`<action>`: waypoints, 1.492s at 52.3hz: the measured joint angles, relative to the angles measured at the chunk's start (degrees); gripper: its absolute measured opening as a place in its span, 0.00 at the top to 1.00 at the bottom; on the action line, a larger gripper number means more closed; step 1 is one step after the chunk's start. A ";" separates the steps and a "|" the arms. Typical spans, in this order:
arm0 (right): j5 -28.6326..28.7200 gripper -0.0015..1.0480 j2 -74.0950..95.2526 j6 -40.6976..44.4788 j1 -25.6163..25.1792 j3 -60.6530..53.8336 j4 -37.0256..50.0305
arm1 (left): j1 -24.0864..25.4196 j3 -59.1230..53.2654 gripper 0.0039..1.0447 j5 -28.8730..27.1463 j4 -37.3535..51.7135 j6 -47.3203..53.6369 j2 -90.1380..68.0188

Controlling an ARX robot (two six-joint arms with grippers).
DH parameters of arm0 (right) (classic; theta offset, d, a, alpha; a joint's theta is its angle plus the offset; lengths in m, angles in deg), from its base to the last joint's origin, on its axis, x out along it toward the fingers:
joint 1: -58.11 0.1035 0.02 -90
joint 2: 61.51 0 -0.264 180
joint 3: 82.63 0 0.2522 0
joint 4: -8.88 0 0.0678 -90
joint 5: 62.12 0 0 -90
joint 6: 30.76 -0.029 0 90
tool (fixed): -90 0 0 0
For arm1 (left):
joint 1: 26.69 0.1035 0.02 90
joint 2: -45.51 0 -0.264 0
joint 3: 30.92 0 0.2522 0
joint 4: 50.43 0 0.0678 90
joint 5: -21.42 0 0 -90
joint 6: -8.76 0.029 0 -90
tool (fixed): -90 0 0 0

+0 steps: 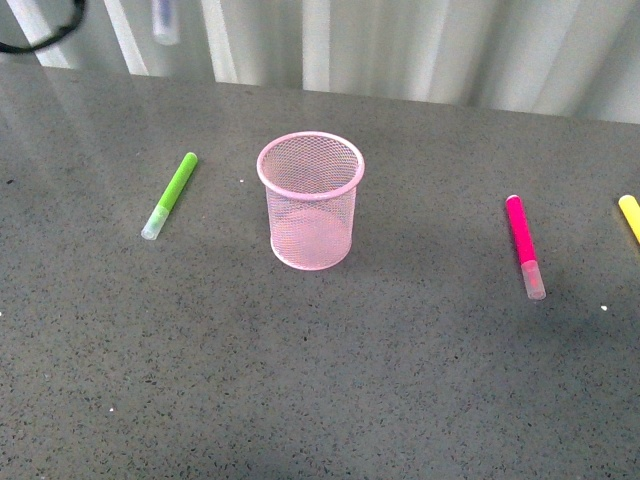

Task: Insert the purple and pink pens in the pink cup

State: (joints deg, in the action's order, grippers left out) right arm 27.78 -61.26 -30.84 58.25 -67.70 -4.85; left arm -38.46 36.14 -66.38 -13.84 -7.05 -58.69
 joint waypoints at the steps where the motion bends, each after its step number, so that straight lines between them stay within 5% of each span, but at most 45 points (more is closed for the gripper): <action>1: 0.00 0.07 0.00 0.00 0.00 0.00 0.00 | -1.31 -0.72 0.88 -1.66 2.05 -0.35 -0.35; 8: 0.00 0.07 0.00 0.00 0.00 0.00 0.00 | -9.18 -2.21 0.88 -12.17 11.30 -3.52 -5.42; 16: 0.00 0.07 0.00 0.00 0.00 0.00 0.00 | -13.49 -1.40 0.88 -15.56 13.81 -5.14 -10.82; 59: 0.00 0.07 0.00 0.00 0.00 0.00 0.00 | -12.85 0.68 0.88 -13.60 17.68 -5.01 -20.48; 78: 0.00 0.07 0.00 0.00 0.00 0.00 0.00 | -9.99 -5.25 0.22 -7.37 5.44 -12.59 -7.04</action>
State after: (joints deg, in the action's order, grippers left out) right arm 27.78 -61.26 -30.84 58.25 -67.70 -4.85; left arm -48.45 30.89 -73.74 -8.40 -19.64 -65.73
